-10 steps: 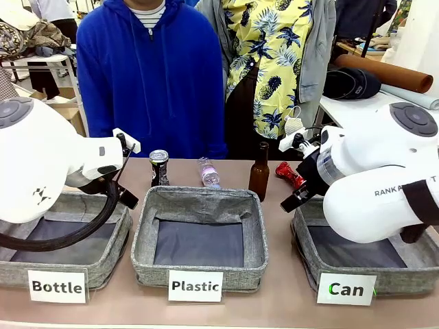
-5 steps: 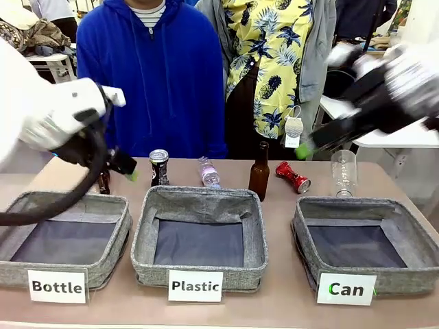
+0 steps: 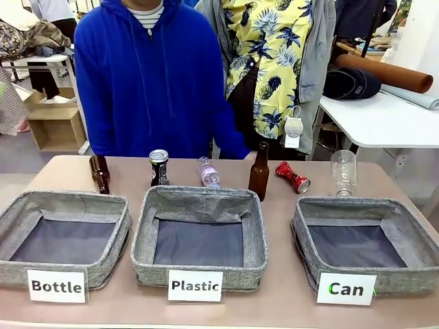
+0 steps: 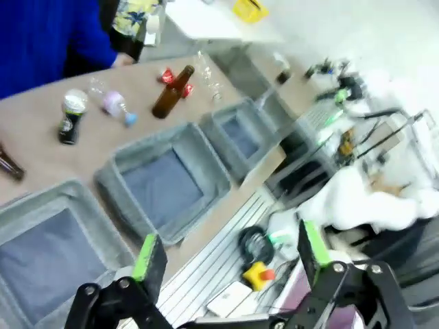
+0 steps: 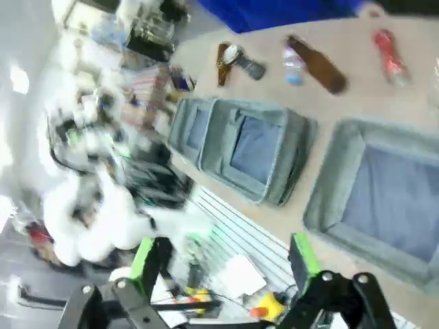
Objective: Sort the can waste into the basket.
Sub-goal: Pick up the can waste from the table and place it in the right Fabric basket.
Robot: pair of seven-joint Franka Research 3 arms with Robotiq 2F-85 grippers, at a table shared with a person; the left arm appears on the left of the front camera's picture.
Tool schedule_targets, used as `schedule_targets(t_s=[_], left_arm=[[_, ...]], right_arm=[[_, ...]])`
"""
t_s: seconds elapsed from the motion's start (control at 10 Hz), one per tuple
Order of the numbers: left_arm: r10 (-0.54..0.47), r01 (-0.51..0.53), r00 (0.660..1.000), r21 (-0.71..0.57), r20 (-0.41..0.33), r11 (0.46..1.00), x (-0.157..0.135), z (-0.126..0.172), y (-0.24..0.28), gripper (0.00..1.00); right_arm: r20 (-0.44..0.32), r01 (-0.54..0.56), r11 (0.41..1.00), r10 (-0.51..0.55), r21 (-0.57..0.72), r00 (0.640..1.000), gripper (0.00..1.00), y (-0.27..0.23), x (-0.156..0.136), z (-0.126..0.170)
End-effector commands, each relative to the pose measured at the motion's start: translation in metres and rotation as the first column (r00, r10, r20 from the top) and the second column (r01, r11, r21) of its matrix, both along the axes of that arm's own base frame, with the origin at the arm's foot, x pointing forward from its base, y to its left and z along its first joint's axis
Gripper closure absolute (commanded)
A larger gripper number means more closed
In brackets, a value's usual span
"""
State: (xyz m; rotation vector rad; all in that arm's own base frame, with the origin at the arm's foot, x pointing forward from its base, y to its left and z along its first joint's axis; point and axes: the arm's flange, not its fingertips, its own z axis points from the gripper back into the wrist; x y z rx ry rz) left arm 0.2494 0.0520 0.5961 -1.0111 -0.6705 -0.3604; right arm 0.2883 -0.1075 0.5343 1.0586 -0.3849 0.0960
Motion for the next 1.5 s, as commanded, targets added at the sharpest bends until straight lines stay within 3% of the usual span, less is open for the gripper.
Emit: schedule_targets(t_s=[0.0, 0.2, 0.3, 0.4, 0.5, 1.0, 1.1, 1.2, 1.3, 1.4], left_arm=[[0.1, -0.13, 0.984, -0.216, -0.146, 0.968, -0.022, -0.148, 0.048, 0.0], [0.115, -0.242, 0.95, -0.45, -0.291, 0.86, -0.007, -0.202, 0.084, 0.0], [0.124, -0.296, 0.931, -0.509, -0.344, 0.808, -0.001, -0.219, 0.078, 0.0], [0.162, -0.344, 0.914, -0.498, -0.372, 0.796, 0.007, -0.216, 0.051, 0.0], [0.146, -0.28, 0.936, -0.427, -0.32, 0.86, 0.007, -0.167, 0.164, 0.0], [0.146, -0.28, 0.936, -0.427, -0.32, 0.86, 0.007, -0.167, 0.164, 0.0], [0.132, -0.282, 0.928, -0.427, -0.347, 0.859, 0.008, -0.168, 0.166, 0.0], [0.072, -0.205, 0.929, -0.34, -0.364, 0.918, 0.019, -0.163, 0.155, 0.0], [0.023, -0.123, 0.932, -0.256, -0.362, 0.959, 0.048, -0.155, 0.147, 0.0], [-0.096, 0.045, 0.949, -0.172, -0.299, 0.984, 0.082, -0.148, 0.128, 0.0]], right_arm=[[-0.149, 0.15, 0.966, -0.12, 0.21, 0.982, 0.0, -0.054, 0.044, -0.056], [-0.187, 0.268, 0.907, -0.216, 0.324, 0.958, 0.0, -0.087, 0.048, -0.095], [-0.218, 0.297, 0.896, -0.234, 0.329, 0.948, 0.0, -0.089, 0.057, -0.107], [-0.181, 0.308, 0.915, -0.267, 0.26, 0.947, 0.0, -0.078, 0.062, -0.11], [-0.237, 0.31, 0.902, -0.244, 0.301, 0.94, 0.0, -0.096, 0.038, -0.117], [-0.237, 0.31, 0.902, -0.244, 0.301, 0.94, 0.0, -0.096, 0.038, -0.117], [-0.237, 0.31, 0.902, -0.244, 0.301, 0.94, 0.0, -0.096, 0.038, -0.117], [-0.237, 0.31, 0.902, -0.244, 0.301, 0.94, 0.0, -0.096, 0.038, -0.117], [-0.237, 0.31, 0.902, -0.244, 0.301, 0.94, 0.0, -0.096, 0.038, -0.117], [-0.237, 0.31, 0.902, -0.244, 0.301, 0.94, 0.0, -0.096, 0.038, -0.117]])
